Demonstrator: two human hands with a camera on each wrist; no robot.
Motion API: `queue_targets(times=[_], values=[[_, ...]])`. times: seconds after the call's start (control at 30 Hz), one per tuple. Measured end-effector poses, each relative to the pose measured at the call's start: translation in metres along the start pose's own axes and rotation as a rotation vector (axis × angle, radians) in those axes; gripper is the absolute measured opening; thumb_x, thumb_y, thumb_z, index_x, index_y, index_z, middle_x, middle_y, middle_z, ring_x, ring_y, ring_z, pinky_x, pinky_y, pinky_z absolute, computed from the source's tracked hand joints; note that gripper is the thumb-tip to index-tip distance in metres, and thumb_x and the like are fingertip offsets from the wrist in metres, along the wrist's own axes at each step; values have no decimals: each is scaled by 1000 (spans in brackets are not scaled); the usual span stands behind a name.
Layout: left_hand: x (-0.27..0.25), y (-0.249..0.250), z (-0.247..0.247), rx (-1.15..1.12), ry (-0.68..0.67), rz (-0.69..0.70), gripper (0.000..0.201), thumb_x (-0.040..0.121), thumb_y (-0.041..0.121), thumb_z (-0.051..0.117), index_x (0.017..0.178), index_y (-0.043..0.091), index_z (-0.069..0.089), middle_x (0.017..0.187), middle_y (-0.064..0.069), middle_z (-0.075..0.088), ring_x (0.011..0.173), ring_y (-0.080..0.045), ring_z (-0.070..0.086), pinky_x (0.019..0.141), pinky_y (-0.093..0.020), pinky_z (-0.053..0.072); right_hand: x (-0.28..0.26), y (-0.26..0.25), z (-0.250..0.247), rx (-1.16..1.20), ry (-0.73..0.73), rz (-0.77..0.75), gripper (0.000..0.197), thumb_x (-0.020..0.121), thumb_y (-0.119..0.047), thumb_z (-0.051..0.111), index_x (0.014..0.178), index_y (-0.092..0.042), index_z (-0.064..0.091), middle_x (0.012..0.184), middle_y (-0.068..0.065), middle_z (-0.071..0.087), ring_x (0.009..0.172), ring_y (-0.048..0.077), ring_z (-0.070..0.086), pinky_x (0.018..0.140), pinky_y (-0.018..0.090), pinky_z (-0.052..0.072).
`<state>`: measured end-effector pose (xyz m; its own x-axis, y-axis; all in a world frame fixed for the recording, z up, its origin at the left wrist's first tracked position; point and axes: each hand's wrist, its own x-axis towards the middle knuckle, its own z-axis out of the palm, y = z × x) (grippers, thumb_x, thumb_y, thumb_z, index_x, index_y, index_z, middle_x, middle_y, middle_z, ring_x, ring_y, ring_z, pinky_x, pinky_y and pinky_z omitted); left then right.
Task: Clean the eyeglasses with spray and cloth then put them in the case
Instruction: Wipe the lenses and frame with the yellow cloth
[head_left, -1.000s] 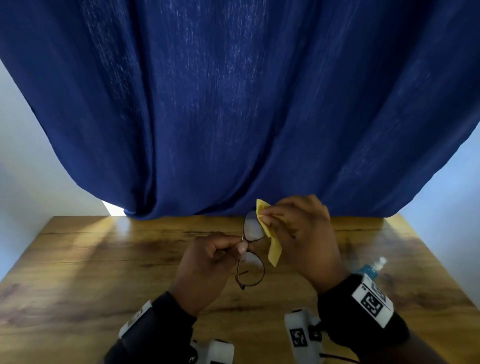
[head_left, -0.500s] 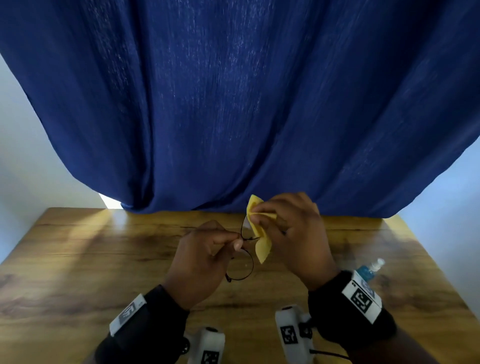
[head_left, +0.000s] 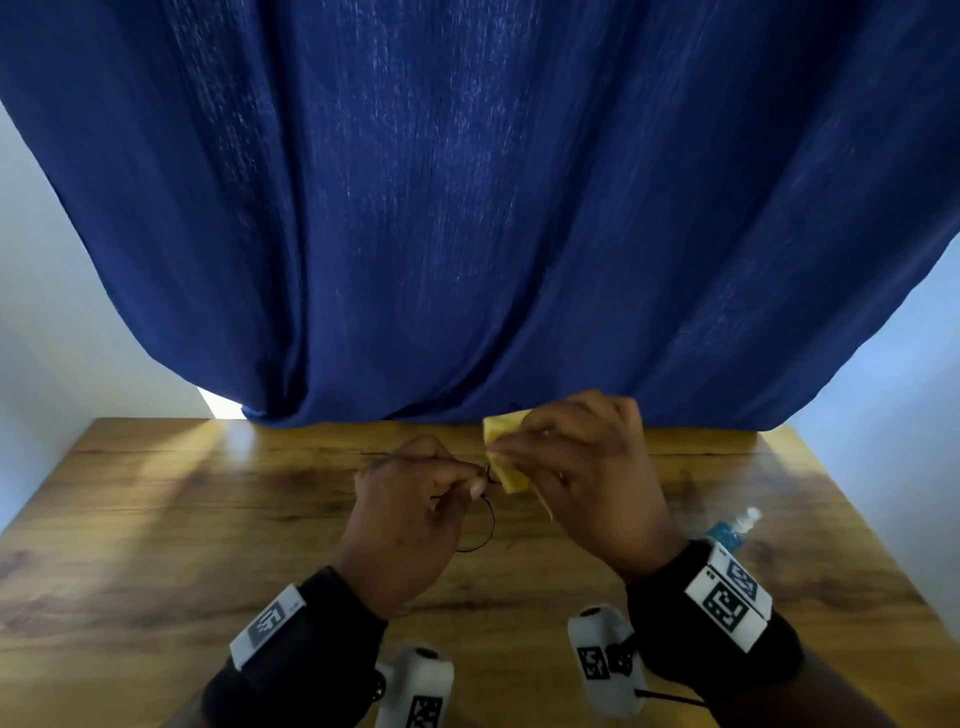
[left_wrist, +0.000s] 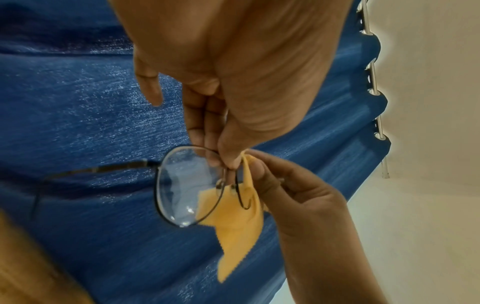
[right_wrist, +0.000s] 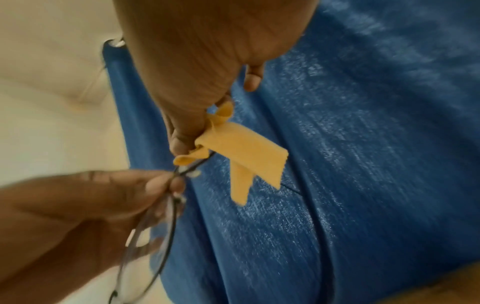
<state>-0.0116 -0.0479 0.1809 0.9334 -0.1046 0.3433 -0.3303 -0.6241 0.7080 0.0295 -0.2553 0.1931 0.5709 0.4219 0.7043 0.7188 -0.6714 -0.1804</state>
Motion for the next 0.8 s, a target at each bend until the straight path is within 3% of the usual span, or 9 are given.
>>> queue_targets(times=[0.07,0.13,0.2,0.3,0.4,0.53,0.67,0.8], values=[[0,-1,0,-5,7,-11,16,93,39,67,102,51,71,91,17,62,83,-6,63,79,-50,54,0,2,0,26,54,60,12,91,-28,78,100,-34,81,94,-16,70,90,14,60,81,46,42],[0,-1,1,10,23,-7,12,92,32,71,97,42,75,84,15,62,80,-7,62,76,-48,55,-2,-6,4,-10,1,-41,12,92,-26,76,100,-33,80,94,-16,69,89,12,60,82,42,42],[0,-1,0,17,25,11,11,92,29,72,91,38,78,80,15,61,77,-9,62,71,-39,55,-4,-6,4,-20,-23,-68,12,94,-28,73,101,-34,80,96,-16,70,90,11,60,83,41,41],[0,-1,-1,4,16,4,14,92,27,72,93,37,81,79,15,61,79,-11,62,66,-21,48,-4,2,-2,28,61,70,14,90,-28,77,103,-32,80,99,-14,72,92,12,61,82,43,42],[-3,0,-3,-24,11,3,14,92,25,73,93,35,82,80,14,63,80,-11,64,66,-20,50,-7,-3,-5,-6,34,14,13,93,-31,74,104,-30,80,100,-16,72,92,9,61,84,39,40],[-5,-1,-5,-38,18,8,18,93,27,70,94,43,79,81,12,64,78,-11,63,66,-18,49,-9,-1,-10,5,79,111,15,94,-35,70,103,-30,80,101,-16,72,92,9,59,83,38,39],[-6,-1,-6,-36,33,-5,14,93,28,69,96,35,81,80,14,62,76,-10,63,64,-14,47,-20,-10,-6,16,7,36,13,93,-33,73,103,-29,80,102,-17,73,92,9,59,85,36,38],[-6,2,-7,-50,16,-25,14,94,28,69,95,36,81,80,17,63,83,-8,63,68,-8,44,-14,-1,-13,0,71,154,14,93,-36,70,100,-30,80,99,-16,73,94,8,58,84,38,38]])
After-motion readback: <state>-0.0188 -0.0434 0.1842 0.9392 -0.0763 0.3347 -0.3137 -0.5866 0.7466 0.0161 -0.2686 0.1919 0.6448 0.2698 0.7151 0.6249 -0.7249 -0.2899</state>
